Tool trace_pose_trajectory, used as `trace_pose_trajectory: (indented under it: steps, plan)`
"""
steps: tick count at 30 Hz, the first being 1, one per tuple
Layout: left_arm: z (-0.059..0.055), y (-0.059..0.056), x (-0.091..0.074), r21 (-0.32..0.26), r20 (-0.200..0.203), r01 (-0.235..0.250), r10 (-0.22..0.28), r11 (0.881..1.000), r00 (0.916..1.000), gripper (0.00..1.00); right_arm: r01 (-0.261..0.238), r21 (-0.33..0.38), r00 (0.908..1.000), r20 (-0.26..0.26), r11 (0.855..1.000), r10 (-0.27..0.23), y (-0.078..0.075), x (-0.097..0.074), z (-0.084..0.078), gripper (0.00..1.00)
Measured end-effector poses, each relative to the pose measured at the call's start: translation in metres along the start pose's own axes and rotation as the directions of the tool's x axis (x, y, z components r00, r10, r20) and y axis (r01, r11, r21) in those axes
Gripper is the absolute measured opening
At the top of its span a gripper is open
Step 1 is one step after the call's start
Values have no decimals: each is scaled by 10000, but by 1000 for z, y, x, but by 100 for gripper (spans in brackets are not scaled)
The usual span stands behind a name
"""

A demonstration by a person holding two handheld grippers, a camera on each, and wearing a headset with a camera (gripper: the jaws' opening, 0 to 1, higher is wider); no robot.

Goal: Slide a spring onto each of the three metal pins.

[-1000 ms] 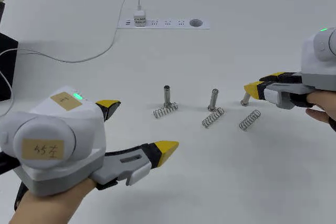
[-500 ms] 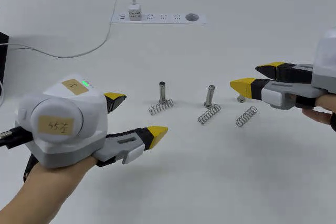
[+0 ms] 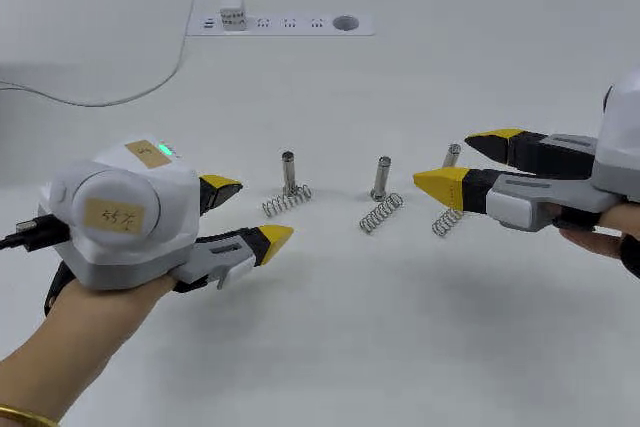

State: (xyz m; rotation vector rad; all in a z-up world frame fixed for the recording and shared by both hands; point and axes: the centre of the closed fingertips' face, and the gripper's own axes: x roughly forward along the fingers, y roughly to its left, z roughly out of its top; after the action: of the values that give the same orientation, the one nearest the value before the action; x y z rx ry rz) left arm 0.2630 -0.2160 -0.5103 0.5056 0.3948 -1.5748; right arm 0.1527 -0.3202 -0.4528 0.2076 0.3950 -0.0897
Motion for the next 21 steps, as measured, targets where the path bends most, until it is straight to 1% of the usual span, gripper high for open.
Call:
trace_pose_trajectory:
  steps: [2,5,9,12,14,19,21]
  plan:
    - [-2,1,4,-4,-49,54,-54,10000,10000,41,-164,272,9997,164,9995,159,3,0,1,51]
    - [-5,4,10,160,-177,80,-77,9998,9998,39,-306,285,9993,201,9991,300,7,1,-1,52]
    - [-9,6,16,57,-239,265,-264,9996,9994,32,-467,370,9988,175,9982,460,12,2,-6,54]
    - [-11,8,21,17,-303,299,-299,9996,9991,31,-575,435,9983,134,9974,570,17,3,-10,57]
    - [-11,8,23,41,-266,393,-392,9992,9989,30,-644,412,9979,79,9971,641,19,3,-14,59]
    - [-13,8,28,70,-316,656,-654,9978,9974,26,-669,465,9977,-23,9967,671,21,2,-18,62]
    - [-14,7,29,105,-358,670,-666,9977,9971,22,-696,471,9975,-66,9965,700,21,1,-20,63]
